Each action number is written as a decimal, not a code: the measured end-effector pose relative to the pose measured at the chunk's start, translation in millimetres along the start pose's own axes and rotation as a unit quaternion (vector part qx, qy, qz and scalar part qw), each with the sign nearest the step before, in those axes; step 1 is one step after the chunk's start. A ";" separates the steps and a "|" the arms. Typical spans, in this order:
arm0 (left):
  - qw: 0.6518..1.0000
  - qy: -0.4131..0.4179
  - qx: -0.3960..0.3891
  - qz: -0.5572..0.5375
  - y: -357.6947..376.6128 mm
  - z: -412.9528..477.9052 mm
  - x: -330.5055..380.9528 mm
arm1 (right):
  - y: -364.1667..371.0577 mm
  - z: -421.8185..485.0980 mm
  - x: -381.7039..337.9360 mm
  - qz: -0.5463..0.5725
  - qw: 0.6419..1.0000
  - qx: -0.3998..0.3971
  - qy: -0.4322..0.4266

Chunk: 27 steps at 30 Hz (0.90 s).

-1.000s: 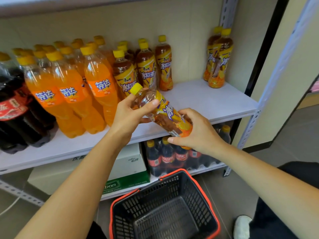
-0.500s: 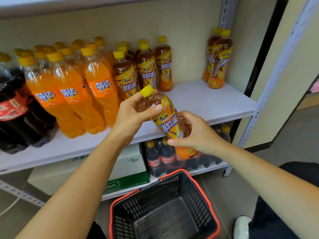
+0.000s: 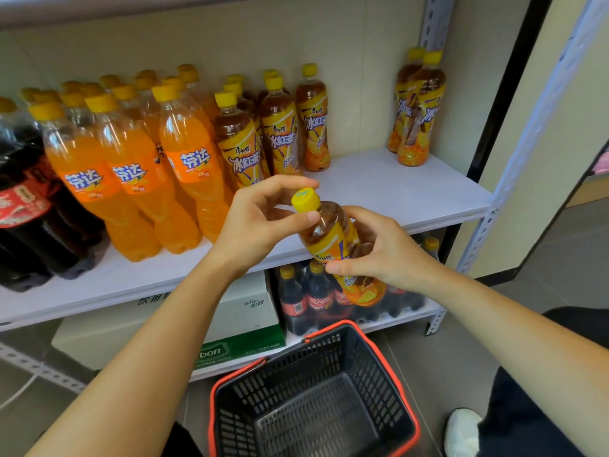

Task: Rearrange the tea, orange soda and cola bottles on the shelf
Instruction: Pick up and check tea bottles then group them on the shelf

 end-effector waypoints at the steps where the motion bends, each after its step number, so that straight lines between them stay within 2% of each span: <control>1: 1.000 0.001 0.000 0.026 -0.9 -1.8 0.6 | -1.5 -1.6 0.8 -0.028 1.000 -0.001 0.001; 4: 0.995 0.007 -0.005 0.104 1.0 -9.5 0.2 | -7.0 -6.5 3.3 -0.131 0.991 0.001 0.013; 6: 0.993 -0.005 -0.002 0.118 2.8 -15.2 -3.3 | -8.4 -9.8 5.8 -0.173 0.985 -0.004 0.015; 14: 0.995 -0.075 0.037 0.057 10.1 -34.1 -15.5 | -2.4 -17.9 7.7 -0.232 0.972 -0.046 -0.018; 17: 0.996 -0.086 0.033 -0.011 10.0 -36.9 -17.6 | -4.2 -19.0 10.2 -0.195 0.980 -0.044 -0.009; 20: 0.995 -0.060 0.043 -0.067 10.7 -39.4 -15.5 | -6.0 -19.2 11.3 -0.134 0.990 -0.045 0.003; 27: 0.994 0.030 0.104 -0.006 16.0 -37.7 -8.0 | -2.6 -17.9 10.8 -0.004 0.997 -0.074 0.027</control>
Point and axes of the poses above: each hand's wrist, its own z-axis towards the middle knuckle, its own y-axis out of the palm, x = y × z, the point moved 4 cm from there along z, towards the middle knuckle, and after that the axes turned 4 degrees about -x, right-handed, at the moved point
